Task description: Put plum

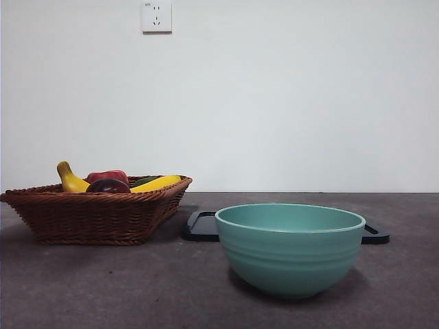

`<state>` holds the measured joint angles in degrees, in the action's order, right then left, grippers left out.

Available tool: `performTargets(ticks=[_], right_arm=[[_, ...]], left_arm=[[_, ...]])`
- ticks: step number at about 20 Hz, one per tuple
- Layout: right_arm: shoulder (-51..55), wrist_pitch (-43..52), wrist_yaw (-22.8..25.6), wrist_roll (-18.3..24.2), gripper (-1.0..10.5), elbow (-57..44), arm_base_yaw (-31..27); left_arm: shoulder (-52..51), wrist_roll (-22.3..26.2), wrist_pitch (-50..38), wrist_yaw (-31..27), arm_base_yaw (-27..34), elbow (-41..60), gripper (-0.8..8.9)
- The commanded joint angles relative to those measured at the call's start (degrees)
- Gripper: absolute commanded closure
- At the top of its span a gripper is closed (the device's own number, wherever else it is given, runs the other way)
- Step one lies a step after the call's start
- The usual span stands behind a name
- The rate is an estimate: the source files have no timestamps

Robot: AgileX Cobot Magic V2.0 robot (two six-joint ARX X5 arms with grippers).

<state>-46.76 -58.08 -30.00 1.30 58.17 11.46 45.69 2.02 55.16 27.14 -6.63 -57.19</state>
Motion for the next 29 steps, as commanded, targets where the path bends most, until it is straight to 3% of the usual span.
performTargets(ticks=[1,10,13,25,29], right_arm=[[-0.35,0.11,-0.15,0.17,5.6,1.11,0.20],[-0.35,0.13,-0.15,0.17,5.6,1.11,0.20],[-0.35,0.13,-0.15,0.17,5.6,1.09,0.20],[-0.35,0.13,-0.04,0.17,5.6,1.09,0.20],[-0.35,0.13,-0.02,0.17,5.6,1.11,0.20]], left_arm=[[0.35,-0.28,-0.26,0.20,-0.15,-1.25,3.68],[2.36,-1.73,-1.64,-0.61,-1.73,-1.33,3.77],[5.97,-4.31,-6.29,-1.25,-3.98,-1.38,3.78],[30.93,-5.68,-19.34,-19.69,-11.78,-5.55,3.78],[38.95,-5.31,-20.65,-21.40,-11.78,-9.68,3.78]])
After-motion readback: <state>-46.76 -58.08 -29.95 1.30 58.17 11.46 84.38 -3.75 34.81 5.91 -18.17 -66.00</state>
